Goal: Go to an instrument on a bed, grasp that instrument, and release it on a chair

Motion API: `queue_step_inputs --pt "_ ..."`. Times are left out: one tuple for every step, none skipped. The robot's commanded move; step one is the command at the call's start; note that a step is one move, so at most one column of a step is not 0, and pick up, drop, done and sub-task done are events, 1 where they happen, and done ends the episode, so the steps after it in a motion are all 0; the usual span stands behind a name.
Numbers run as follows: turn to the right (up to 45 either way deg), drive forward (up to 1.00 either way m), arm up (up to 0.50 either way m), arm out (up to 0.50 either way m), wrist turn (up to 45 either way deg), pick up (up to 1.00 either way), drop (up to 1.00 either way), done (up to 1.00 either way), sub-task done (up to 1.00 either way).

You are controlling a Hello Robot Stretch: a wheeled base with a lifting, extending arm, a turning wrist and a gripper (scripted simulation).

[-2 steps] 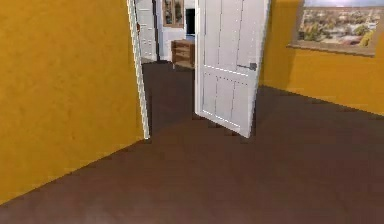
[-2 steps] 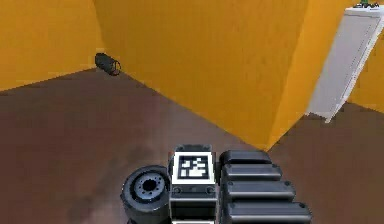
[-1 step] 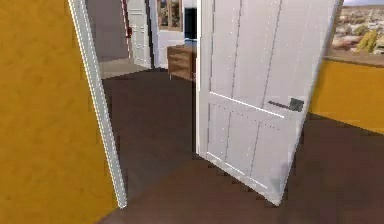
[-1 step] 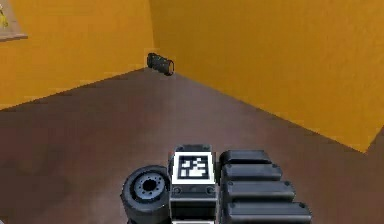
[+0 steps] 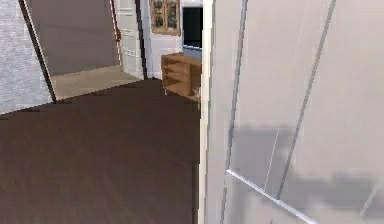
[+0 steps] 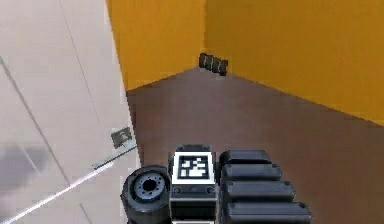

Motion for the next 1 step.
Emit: queue_step_inputs --pt "-27.0 0.0 0.0 0.0 0.0 0.0 0.0 0.0 0.0"
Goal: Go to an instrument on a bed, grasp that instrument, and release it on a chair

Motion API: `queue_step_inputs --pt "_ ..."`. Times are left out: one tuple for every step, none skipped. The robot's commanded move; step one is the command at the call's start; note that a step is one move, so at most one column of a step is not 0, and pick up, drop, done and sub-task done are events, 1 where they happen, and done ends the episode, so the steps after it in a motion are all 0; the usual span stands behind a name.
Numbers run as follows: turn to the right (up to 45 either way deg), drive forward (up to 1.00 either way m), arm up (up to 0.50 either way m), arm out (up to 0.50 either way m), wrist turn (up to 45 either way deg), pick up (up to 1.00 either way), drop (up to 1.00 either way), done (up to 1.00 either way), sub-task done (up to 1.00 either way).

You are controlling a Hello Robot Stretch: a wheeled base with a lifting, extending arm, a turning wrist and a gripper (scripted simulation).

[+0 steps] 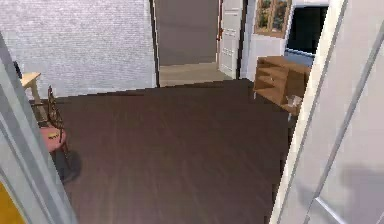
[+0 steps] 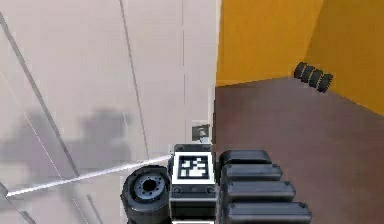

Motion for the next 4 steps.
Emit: queue_step_inputs --pt "0.0 0.35 0.0 0.0 0.0 0.0 0.0 0.0 0.0" --pt "-15.0 0.0 0.0 0.0 0.0 0.0 0.0 0.0 0.0" --pt "0.0 0.4 0.0 0.0 0.0 0.0 0.0 0.0 0.0" --pt "-15.0 0.0 0.0 0.0 0.0 0.0 0.0 0.0 0.0"
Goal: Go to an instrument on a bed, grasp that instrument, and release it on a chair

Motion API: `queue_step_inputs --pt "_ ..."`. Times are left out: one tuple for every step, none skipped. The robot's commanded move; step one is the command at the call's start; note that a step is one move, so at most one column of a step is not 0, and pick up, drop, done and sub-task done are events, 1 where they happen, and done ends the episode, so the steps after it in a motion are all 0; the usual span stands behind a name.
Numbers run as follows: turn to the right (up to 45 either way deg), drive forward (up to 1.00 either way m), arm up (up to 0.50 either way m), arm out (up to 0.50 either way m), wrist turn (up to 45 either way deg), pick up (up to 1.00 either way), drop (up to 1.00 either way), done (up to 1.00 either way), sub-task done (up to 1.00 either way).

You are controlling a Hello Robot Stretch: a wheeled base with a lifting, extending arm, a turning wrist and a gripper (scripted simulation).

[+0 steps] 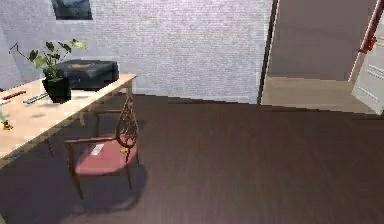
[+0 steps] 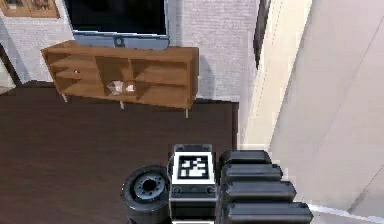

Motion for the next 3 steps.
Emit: queue_step_inputs --pt "0.0 1.0 0.0 0.0 0.0 0.0 0.0 0.0 0.0" --pt "-6.0 0.0 0.0 0.0 0.0 0.0 0.0 0.0 0.0" --pt "0.0 0.55 0.0 0.0 0.0 0.0 0.0 0.0 0.0"
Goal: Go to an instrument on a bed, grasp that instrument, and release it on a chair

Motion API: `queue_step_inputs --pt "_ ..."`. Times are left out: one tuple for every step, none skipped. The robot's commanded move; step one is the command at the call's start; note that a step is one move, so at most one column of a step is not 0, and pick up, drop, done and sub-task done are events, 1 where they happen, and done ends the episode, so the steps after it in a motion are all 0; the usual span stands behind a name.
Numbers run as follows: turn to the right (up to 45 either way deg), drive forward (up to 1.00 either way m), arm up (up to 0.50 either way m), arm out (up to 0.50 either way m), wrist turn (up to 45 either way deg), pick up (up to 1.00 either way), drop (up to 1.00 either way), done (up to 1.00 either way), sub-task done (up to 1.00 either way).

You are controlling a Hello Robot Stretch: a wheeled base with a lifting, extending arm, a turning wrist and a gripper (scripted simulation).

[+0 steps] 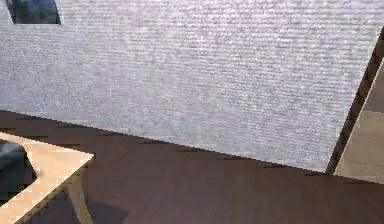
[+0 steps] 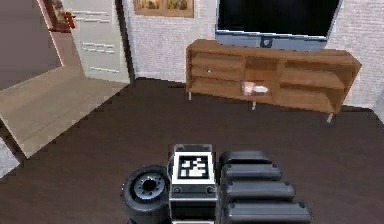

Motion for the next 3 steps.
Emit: queue_step_inputs --pt "-27.0 0.0 0.0 0.0 0.0 0.0 0.0 0.0 0.0" --pt "0.0 0.45 0.0 0.0 0.0 0.0 0.0 0.0 0.0" --pt "45.0 0.0 0.0 0.0 0.0 0.0 0.0 0.0 0.0"
